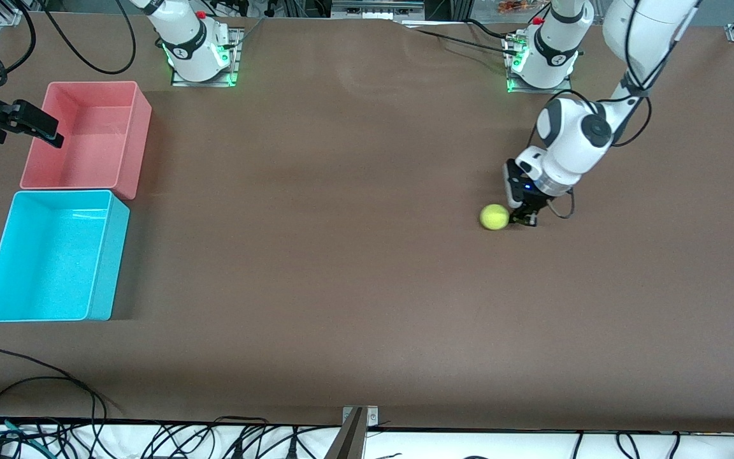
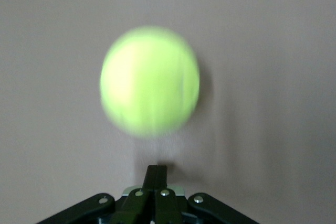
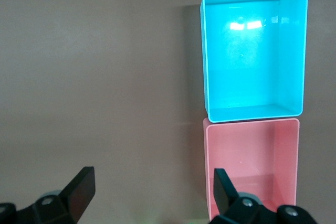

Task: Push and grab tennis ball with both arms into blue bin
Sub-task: 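Push the tennis ball with the left gripper toward the right gripper, then lower the right gripper onto the ball while the left gripper withdraws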

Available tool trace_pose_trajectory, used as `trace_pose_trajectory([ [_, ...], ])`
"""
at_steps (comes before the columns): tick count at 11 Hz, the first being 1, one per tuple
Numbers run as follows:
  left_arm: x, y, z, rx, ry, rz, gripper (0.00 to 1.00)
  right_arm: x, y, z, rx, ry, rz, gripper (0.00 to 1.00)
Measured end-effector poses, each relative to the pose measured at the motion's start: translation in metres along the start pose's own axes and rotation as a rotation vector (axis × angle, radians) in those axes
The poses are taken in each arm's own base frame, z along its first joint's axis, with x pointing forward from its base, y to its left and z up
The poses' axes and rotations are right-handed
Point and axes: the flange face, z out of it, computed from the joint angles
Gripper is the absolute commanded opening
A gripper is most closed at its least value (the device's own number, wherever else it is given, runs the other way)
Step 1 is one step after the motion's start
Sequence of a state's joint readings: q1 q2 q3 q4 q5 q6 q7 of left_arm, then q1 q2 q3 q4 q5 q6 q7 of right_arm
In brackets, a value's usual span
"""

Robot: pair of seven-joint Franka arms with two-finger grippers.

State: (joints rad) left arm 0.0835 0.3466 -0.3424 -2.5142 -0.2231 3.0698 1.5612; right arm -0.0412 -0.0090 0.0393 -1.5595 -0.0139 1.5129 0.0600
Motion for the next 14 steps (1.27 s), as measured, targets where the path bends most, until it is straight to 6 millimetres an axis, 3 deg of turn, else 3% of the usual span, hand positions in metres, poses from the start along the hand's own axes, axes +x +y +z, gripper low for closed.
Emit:
trace_pose_trajectory([
  [1, 0.0, -0.003, -0.006, 0.007, -0.003, 0.001, 0.0, 0.0, 0.0, 0.0, 0.0, 0.0, 0.0, 1.0],
  [2, -0.017, -0.009, -0.012, 0.016, -0.014, 0.001, 0.0, 0.0, 0.0, 0.0, 0.0, 0.0, 0.0, 1.0],
  [5, -0.116, -0.019, -0.03, 0.028, -0.062, 0.033, 0.0, 0.0, 0.0, 0.0, 0.0, 0.0, 0.0, 1.0],
  [7, -0.167, -0.02, -0.043, 0.003, -0.072, 0.035, 0.0, 0.0, 0.0, 0.0, 0.0, 0.0, 0.0, 1.0],
  [10, -0.195, -0.031, -0.085, -0.04, -0.068, -0.024, 0.0, 0.004, -0.003, 0.006, -0.001, -0.012, -0.005, 1.0],
  [12, -0.21, -0.048, -0.117, -0.064, -0.055, -0.142, 0.0, 0.009, -0.021, 0.019, -0.003, -0.034, -0.037, 1.0],
  [14, -0.208, -0.076, -0.144, -0.094, -0.04, -0.264, 0.01, 0.012, -0.042, 0.028, -0.018, -0.05, -0.069, 1.0],
])
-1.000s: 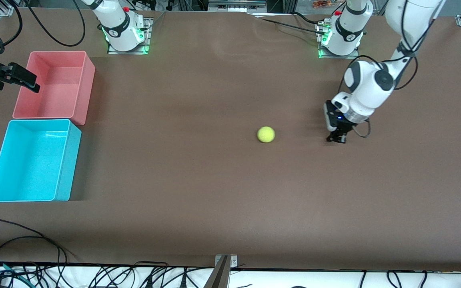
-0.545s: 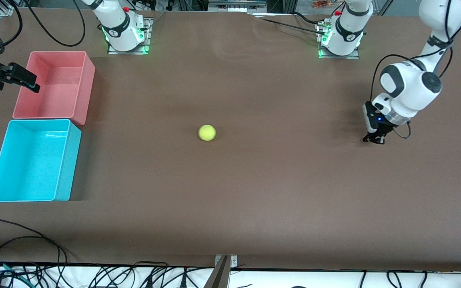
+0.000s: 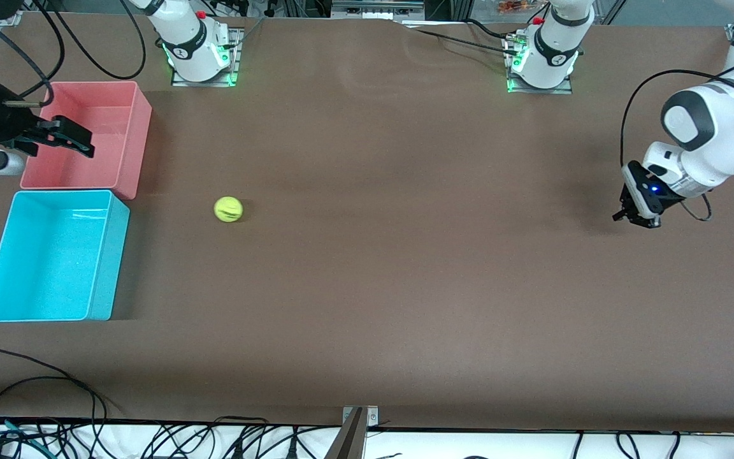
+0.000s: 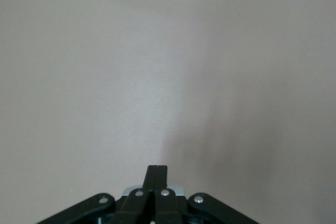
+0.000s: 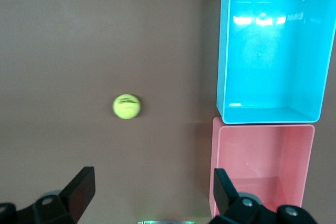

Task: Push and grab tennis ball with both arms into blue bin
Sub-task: 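Lower the right gripper onto the ball while the left gripper withdraws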

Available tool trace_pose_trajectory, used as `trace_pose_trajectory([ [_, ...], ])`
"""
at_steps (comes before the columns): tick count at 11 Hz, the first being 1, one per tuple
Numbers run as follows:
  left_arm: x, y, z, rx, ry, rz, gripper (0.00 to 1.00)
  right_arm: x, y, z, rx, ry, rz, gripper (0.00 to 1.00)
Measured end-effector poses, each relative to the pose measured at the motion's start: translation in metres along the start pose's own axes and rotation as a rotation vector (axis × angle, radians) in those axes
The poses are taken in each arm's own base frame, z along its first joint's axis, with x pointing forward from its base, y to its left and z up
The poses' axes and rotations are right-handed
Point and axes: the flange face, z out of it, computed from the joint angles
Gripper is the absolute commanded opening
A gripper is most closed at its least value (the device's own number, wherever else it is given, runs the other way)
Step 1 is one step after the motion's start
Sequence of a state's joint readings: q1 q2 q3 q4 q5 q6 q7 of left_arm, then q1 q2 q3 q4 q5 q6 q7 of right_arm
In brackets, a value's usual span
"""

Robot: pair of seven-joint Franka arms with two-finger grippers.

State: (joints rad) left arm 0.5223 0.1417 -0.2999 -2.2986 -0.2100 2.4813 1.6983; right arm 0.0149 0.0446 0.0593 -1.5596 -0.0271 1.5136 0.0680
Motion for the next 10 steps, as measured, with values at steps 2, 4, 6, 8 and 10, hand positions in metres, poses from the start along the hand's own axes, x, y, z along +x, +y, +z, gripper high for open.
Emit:
trace_pose_trajectory([
  [2, 0.013, -0.022, -0.034, -0.034, -0.039, -0.146, 0.52, 0.0, -0.006, 0.001, -0.003, -0.003, -0.008, 1.0],
  [4, 0.031, -0.039, -0.068, -0.025, -0.07, -0.268, 1.0, 0.0, -0.006, 0.001, -0.003, -0.004, -0.008, 1.0],
  [6, 0.041, -0.05, -0.088, 0.001, -0.064, -0.369, 1.0, -0.002, -0.01, 0.006, -0.006, -0.025, -0.015, 1.0],
  [8, 0.044, -0.059, -0.108, 0.01, -0.061, -0.49, 1.0, -0.001, -0.012, 0.032, -0.01, -0.079, -0.02, 1.0],
  [10, 0.056, -0.065, -0.127, 0.009, -0.057, -0.623, 1.0, 0.006, -0.011, 0.061, -0.035, -0.09, -0.024, 1.0],
])
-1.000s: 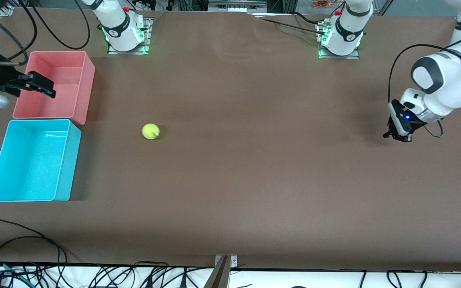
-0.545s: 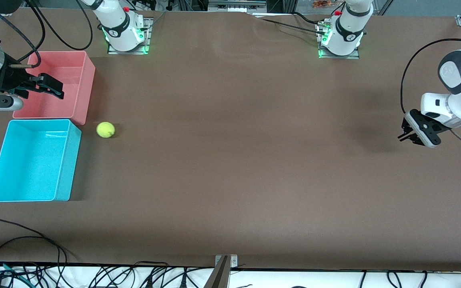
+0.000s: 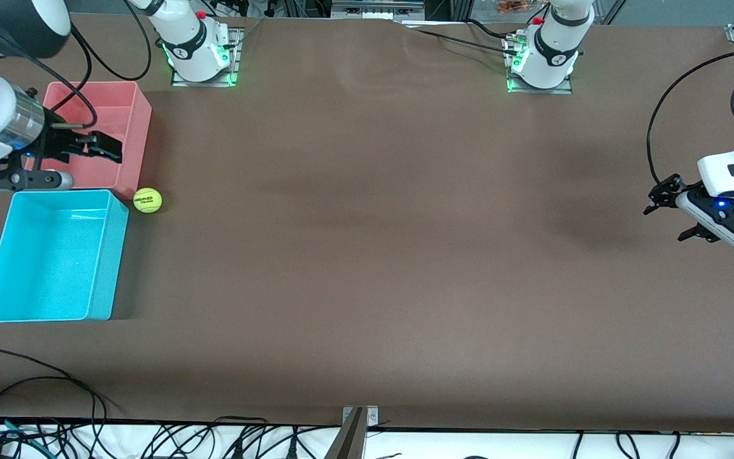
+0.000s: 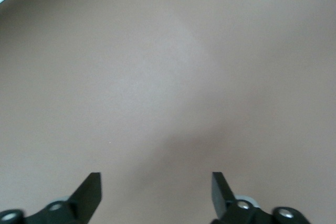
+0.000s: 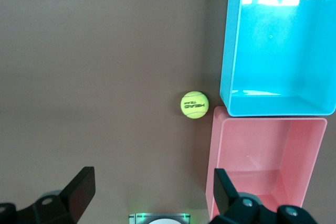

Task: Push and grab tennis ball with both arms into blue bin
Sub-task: 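Lower the right gripper onto the ball while the left gripper withdraws, then grasp the tennis ball with the right gripper and carry it over the blue bin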

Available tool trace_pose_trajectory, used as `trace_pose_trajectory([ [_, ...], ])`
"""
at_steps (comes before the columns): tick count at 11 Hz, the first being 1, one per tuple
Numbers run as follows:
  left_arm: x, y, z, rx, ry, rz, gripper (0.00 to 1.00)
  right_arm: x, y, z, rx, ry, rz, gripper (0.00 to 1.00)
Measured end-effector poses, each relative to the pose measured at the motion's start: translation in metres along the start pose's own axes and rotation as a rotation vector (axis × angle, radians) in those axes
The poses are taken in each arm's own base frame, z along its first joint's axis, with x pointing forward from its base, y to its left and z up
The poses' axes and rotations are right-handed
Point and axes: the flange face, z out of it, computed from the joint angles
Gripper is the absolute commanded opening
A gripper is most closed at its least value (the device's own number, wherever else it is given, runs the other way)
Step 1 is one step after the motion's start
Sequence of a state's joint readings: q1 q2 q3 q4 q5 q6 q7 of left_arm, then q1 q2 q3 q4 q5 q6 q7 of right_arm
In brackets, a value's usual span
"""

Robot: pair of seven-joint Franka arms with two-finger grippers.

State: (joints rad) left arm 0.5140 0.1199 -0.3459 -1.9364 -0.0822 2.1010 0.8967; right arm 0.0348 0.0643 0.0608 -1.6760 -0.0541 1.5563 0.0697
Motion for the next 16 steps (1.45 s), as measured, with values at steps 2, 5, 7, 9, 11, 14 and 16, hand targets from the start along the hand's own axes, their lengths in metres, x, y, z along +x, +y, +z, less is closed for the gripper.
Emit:
trace_pose_trajectory([
  [2, 0.015, 0.01, -0.009, -0.013, -0.005, -0.114, 1.0, 0.008, 0.004, 0.033, -0.062, 0.002, -0.015, 1.0],
  [5, 0.03, 0.019, -0.024, -0.014, -0.014, -0.243, 1.0, 0.015, 0.001, 0.104, -0.08, 0.028, -0.045, 1.0],
  [7, 0.05, 0.033, -0.045, -0.007, -0.055, -0.307, 1.0, 0.01, 0.005, 0.157, -0.074, 0.032, -0.049, 1.0],
  [9, 0.071, 0.052, -0.069, -0.001, -0.083, -0.358, 1.0, -0.001, 0.016, 0.209, -0.061, 0.045, -0.036, 1.0],
  [11, 0.08, 0.062, -0.076, 0.007, -0.096, -0.448, 1.0, -0.012, 0.023, 0.253, -0.047, 0.069, -0.028, 1.0],
  [14, 0.086, 0.078, -0.094, 0.042, -0.098, -0.548, 1.0, -0.019, 0.028, 0.3, -0.032, 0.1, -0.02, 1.0],
  [16, 0.077, 0.081, -0.113, 0.06, -0.093, -0.57, 1.0, -0.015, 0.028, 0.324, -0.024, 0.134, -0.021, 1.0],
])
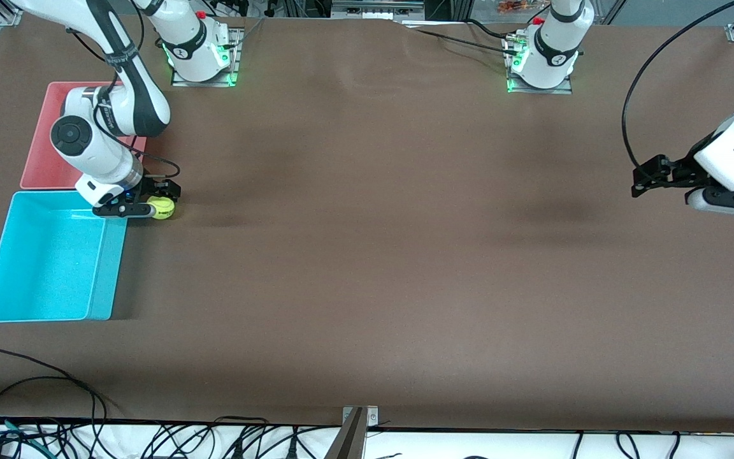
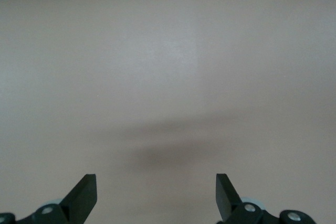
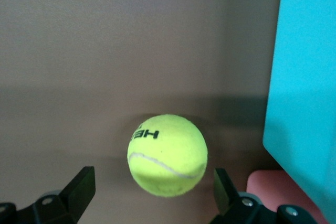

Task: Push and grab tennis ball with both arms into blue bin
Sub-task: 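Grasp the tennis ball with the right gripper and carry it over the blue bin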

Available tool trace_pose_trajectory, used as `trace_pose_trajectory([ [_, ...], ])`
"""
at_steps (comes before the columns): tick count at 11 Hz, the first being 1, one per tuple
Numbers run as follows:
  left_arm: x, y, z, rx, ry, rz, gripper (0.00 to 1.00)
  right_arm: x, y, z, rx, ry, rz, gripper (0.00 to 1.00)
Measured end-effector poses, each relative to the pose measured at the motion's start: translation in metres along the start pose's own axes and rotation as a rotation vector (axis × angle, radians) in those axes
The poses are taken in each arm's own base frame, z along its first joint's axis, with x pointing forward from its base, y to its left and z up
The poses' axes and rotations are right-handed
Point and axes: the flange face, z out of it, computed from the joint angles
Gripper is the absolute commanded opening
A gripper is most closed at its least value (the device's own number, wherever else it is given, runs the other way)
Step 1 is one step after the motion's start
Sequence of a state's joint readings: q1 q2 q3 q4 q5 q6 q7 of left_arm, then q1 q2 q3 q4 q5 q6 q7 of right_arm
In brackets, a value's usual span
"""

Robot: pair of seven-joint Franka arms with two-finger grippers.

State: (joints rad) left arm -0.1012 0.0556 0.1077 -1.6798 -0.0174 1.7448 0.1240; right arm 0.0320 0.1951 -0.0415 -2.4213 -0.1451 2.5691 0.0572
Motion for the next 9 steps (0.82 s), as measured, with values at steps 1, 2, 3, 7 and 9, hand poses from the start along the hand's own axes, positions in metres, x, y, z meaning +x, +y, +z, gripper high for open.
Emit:
trace_pose_trajectory([
  [1, -0.004, -0.001, -0.007, 0.002, 0.006, -0.004, 1.0, 0.001, -0.001, 0.01, 0.002, 0.005, -0.001, 1.0],
  [2, -0.008, 0.005, -0.012, 0.0, 0.007, -0.016, 1.0, 0.002, -0.001, 0.019, 0.005, 0.018, -0.002, 1.0],
  [3, -0.013, 0.016, -0.015, -0.004, 0.008, -0.036, 1.0, 0.003, -0.002, 0.026, 0.007, 0.027, -0.003, 1.0],
  [7, -0.019, 0.028, -0.015, -0.009, 0.025, -0.06, 1.0, 0.003, -0.002, 0.035, 0.008, 0.027, -0.005, 0.54],
  [9, -0.018, 0.042, -0.012, -0.009, 0.025, -0.051, 1.0, 0.003, -0.002, 0.035, 0.008, 0.028, -0.006, 0.35],
])
